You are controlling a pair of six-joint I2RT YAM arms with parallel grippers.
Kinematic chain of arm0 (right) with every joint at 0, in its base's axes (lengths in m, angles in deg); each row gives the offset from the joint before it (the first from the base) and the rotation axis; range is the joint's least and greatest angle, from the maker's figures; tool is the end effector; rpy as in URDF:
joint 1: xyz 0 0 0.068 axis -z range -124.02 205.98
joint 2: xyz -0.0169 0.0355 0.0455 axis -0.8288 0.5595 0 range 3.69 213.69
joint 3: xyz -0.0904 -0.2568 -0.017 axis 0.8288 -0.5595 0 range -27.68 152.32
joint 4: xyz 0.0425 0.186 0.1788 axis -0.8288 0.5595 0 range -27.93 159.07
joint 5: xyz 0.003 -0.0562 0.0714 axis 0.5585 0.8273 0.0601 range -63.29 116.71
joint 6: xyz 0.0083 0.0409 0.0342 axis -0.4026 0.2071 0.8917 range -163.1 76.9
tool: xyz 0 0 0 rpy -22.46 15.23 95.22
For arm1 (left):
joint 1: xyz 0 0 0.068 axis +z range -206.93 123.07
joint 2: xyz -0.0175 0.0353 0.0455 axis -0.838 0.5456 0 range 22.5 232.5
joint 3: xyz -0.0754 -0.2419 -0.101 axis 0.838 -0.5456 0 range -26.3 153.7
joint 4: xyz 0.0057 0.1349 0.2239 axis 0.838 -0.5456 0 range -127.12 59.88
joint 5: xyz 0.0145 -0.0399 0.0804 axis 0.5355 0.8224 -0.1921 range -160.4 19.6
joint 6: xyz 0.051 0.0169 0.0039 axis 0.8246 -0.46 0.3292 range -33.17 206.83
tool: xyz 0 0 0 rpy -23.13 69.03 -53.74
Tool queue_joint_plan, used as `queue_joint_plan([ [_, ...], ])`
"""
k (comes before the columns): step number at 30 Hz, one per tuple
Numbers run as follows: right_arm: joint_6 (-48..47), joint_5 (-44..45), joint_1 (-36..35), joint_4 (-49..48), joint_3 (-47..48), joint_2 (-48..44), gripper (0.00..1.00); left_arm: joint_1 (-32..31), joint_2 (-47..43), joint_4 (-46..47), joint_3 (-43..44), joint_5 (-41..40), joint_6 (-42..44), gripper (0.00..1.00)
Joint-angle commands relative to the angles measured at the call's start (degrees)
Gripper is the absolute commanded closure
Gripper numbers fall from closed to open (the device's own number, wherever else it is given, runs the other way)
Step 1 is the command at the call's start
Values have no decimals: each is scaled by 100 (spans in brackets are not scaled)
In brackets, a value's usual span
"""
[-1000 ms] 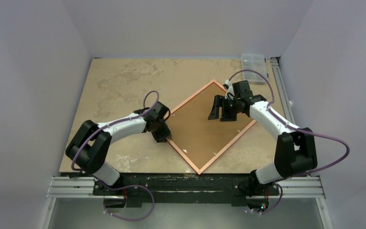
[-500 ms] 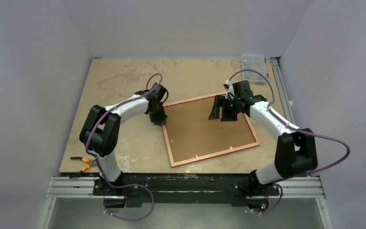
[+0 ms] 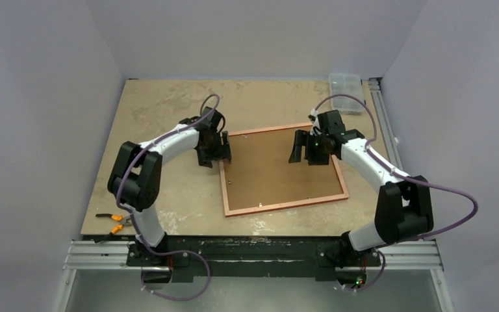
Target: Put the photo into the frame
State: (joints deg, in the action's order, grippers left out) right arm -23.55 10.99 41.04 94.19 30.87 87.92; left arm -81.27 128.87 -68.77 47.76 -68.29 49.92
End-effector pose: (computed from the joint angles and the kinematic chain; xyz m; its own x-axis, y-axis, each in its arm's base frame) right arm 0.2854 0.0861 0.2325 -0.9001 0.0933 -0.4255 -0.0917 0.9144 0.3944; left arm 0.3360 -0.1534 0.1831 -0.9426 -0.2323 -0.2399 -0.1791 0.9580 -0.2238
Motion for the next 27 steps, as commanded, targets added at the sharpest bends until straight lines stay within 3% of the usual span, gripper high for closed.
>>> queue_joint_plan([
  [1,236,881,134,-38,-89,-313,20,26,-1050,669,-876,843,-461,29],
  [6,531,2020,440,-138,-150,-513,3,26,-1621,1332,-1898,1545,-869,26],
  [11,646,2675,1028,-84,-212,-465,1,26,-1924,1598,-2377,1840,-1027,23],
  [17,738,1748,1985,-670,-643,113,2,18,-1927,1867,-2549,1915,-1142,22],
  [22,600,809,2037,-804,-674,697,2,17,-1717,2008,-2506,1900,-1154,23],
  [27,501,183,1986,-984,-1018,696,3,-2,-1433,1782,-2164,1670,-1013,23],
])
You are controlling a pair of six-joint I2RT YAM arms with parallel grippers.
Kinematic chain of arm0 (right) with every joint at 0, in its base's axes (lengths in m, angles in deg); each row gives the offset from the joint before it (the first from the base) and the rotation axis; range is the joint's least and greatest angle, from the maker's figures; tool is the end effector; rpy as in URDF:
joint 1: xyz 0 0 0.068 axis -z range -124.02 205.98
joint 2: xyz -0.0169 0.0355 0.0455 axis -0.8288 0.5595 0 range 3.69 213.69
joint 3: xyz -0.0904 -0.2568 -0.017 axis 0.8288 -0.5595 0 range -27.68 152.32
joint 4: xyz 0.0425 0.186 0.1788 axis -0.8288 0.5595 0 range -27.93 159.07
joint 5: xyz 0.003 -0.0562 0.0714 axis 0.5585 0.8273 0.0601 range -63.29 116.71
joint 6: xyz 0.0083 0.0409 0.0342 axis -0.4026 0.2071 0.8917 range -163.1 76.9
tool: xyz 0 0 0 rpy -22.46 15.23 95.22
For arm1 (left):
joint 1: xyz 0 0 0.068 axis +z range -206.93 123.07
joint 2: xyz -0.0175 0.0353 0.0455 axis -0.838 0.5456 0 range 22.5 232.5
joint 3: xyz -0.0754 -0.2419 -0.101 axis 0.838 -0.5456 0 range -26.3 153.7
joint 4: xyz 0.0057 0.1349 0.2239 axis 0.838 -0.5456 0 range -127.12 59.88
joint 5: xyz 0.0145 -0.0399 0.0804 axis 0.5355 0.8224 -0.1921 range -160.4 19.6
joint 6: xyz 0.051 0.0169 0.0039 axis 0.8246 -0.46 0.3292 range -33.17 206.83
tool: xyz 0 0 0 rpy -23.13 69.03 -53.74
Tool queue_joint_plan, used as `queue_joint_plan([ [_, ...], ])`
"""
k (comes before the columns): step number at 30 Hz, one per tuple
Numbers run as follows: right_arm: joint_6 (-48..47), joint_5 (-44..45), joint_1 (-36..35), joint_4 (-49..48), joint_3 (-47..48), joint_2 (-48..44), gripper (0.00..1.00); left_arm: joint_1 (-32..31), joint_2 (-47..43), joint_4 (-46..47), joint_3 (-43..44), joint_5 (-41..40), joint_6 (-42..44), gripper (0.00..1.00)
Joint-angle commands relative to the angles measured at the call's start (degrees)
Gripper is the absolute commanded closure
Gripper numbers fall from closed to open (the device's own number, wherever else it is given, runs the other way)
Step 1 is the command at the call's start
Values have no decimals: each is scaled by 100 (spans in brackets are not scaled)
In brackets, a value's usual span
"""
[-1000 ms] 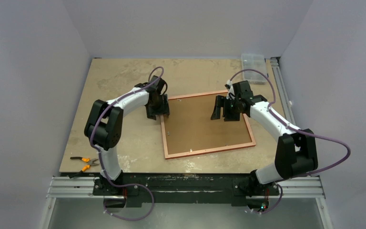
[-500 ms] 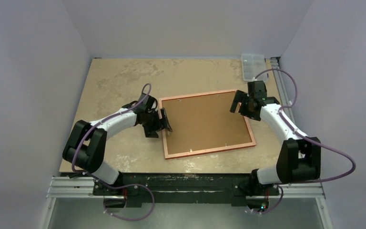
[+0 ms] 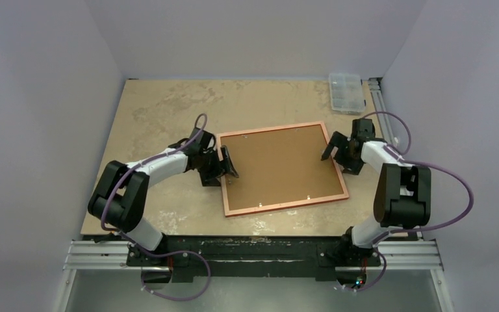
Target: Put the photo into the frame
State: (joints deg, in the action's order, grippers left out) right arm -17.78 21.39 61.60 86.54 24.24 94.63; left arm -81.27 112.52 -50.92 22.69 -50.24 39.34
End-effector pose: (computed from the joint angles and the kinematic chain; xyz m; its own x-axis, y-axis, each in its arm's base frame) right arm 0.3002 -0.0262 0.1719 -0.7808 0.5048 -0.3681 0.4318 0.8619 0.2659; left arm 0.2638 -0.1328 0.1673 -0.9372 -0.3355 -0.0950 -0.2304 0.8004 -0.5534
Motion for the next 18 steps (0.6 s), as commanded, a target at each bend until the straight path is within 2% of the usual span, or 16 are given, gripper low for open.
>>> queue_joint_plan([
  [1,-112,-924,-112,-232,-430,5,3,-16,246,-140,449,-277,110,23],
  [9,-108,-1104,-726,-289,-797,15,4,-610,759,-1454,1327,-1774,617,28],
  [18,-141,-1163,-767,-355,-755,95,5,-906,877,-1666,1334,-2192,460,39],
])
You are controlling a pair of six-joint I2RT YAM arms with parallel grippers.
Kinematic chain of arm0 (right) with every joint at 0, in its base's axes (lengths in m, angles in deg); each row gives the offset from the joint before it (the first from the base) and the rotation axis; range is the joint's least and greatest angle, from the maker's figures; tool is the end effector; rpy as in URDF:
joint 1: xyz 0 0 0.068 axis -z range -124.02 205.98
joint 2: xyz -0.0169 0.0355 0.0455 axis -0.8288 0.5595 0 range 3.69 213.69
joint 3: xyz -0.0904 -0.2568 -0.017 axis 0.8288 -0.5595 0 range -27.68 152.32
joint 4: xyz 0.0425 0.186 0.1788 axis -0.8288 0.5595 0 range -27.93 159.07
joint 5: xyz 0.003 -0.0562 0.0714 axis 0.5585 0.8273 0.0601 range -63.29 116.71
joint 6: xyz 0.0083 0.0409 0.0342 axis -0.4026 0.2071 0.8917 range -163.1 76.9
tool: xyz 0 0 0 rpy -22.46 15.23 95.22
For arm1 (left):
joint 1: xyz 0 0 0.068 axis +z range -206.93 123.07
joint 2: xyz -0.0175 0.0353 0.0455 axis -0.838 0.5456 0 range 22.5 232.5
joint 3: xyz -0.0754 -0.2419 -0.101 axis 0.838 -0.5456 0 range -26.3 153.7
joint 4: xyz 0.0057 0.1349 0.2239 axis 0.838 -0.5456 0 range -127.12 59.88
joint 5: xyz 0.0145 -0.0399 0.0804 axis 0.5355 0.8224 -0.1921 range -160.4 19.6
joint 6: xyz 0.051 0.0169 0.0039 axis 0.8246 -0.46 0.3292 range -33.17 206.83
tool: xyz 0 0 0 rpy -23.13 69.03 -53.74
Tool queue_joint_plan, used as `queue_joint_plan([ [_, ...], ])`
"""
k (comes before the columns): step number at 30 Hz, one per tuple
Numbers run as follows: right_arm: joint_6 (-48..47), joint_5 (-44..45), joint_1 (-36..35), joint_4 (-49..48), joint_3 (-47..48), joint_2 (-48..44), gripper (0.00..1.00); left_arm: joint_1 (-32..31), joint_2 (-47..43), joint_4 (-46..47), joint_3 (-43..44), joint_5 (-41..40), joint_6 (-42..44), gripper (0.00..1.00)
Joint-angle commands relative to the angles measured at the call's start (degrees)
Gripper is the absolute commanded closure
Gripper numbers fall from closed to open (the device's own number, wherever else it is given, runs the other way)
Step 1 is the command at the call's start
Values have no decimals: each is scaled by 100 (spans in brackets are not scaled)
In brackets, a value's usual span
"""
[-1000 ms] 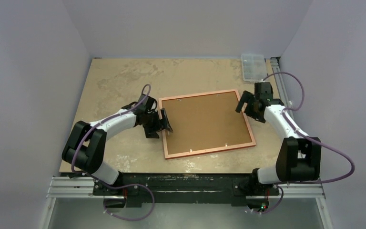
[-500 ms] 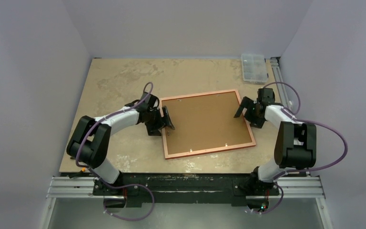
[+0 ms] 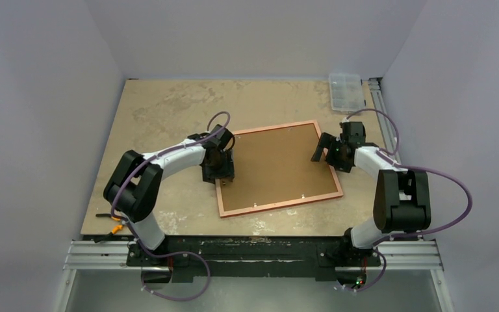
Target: Put the photo into the frame
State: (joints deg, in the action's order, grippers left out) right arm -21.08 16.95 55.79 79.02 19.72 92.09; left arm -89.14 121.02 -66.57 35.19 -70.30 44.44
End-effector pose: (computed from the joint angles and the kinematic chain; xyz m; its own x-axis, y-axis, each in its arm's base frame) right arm 0.2947 0.0070 0.1695 -0.8206 0.3668 -0.4381 0.2314 0.9144 0.3322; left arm 0.2725 -0.1717 0.1699 -0.9588 -0.1928 -0.2088 -0.1529 0.9692 -0.1930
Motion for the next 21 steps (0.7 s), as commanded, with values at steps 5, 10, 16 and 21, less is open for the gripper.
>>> queue_joint_plan([
  [5,157,-748,-186,375,-273,385,5,-119,79,-141,92,-218,-62,70],
  [10,181,-826,-184,336,-227,350,5,-119,80,-110,65,-174,-100,99],
  [16,151,-774,-184,474,-107,284,5,-119,74,-31,51,-151,-90,100],
  [21,116,-822,-191,533,-193,139,5,-44,-42,175,-68,134,-84,94],
])
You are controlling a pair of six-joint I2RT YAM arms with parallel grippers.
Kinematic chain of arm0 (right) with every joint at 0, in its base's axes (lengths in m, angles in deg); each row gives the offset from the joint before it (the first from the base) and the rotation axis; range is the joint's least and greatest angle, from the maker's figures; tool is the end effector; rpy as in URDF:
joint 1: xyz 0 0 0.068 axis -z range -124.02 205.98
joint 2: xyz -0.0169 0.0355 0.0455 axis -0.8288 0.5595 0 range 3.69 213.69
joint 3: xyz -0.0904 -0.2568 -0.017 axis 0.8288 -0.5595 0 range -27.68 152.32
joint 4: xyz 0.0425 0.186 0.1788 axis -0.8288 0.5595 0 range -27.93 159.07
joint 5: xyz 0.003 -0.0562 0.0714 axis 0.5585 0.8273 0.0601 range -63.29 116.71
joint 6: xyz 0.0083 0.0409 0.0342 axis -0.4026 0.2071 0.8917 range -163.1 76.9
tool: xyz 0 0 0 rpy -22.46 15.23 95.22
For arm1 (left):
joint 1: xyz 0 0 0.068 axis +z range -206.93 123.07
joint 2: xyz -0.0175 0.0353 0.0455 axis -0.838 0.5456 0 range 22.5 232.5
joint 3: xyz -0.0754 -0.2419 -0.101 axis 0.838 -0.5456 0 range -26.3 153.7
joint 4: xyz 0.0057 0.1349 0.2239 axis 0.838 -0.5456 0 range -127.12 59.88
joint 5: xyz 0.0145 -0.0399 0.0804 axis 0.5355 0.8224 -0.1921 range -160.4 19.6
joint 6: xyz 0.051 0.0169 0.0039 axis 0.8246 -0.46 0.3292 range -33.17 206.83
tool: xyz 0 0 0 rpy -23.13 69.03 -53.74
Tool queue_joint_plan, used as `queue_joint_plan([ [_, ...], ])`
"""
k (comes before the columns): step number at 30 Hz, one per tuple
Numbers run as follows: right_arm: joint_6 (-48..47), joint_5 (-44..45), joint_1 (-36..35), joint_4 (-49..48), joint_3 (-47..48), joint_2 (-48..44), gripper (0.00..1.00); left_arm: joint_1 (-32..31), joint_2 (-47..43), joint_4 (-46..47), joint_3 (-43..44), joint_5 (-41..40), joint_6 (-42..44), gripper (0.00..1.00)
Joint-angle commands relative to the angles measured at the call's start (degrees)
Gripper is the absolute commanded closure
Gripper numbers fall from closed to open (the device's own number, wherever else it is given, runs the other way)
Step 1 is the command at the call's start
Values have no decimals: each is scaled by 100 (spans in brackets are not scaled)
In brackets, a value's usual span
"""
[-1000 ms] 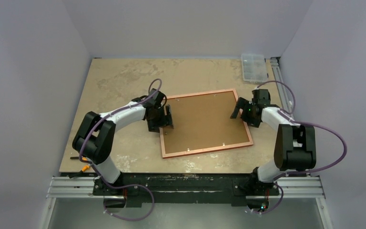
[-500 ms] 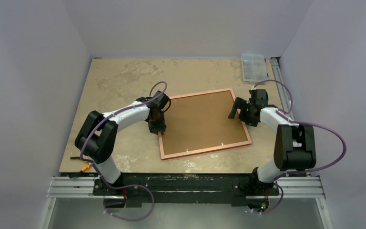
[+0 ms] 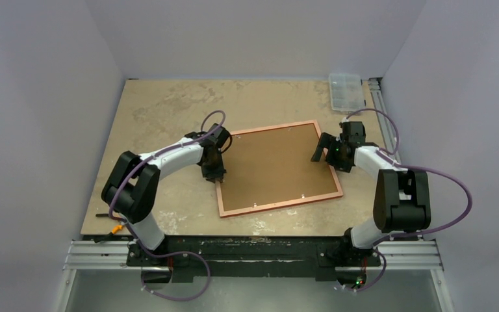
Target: Put the photo into the frame
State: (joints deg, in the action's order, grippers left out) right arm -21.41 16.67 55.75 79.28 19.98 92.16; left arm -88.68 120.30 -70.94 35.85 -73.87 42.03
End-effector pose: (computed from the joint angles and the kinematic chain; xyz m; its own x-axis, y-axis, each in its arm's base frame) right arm 0.2953 0.0074 0.1702 -0.8237 0.3607 -0.4375 0.2241 0.9159 0.3332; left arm 0.2695 -0.1642 0.1746 -0.9483 -0.2403 -0.2074 -0.2184 0.9681 -0.1232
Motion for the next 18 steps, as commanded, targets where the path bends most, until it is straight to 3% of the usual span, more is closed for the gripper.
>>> queue_joint_plan([
  [1,143,-797,-194,516,-251,97,5,-37,-23,726,-197,635,140,83],
  [5,112,-828,-319,558,-379,-31,5,287,-405,1125,-610,1112,51,38],
  [7,121,-841,-402,605,-437,-90,6,474,-557,1200,-734,1315,64,28],
  [13,258,-1132,-627,683,-751,-374,6,927,-956,927,-855,1365,217,23],
  [18,359,-1227,-838,740,-854,-530,6,982,-1129,108,-582,586,401,22],
])
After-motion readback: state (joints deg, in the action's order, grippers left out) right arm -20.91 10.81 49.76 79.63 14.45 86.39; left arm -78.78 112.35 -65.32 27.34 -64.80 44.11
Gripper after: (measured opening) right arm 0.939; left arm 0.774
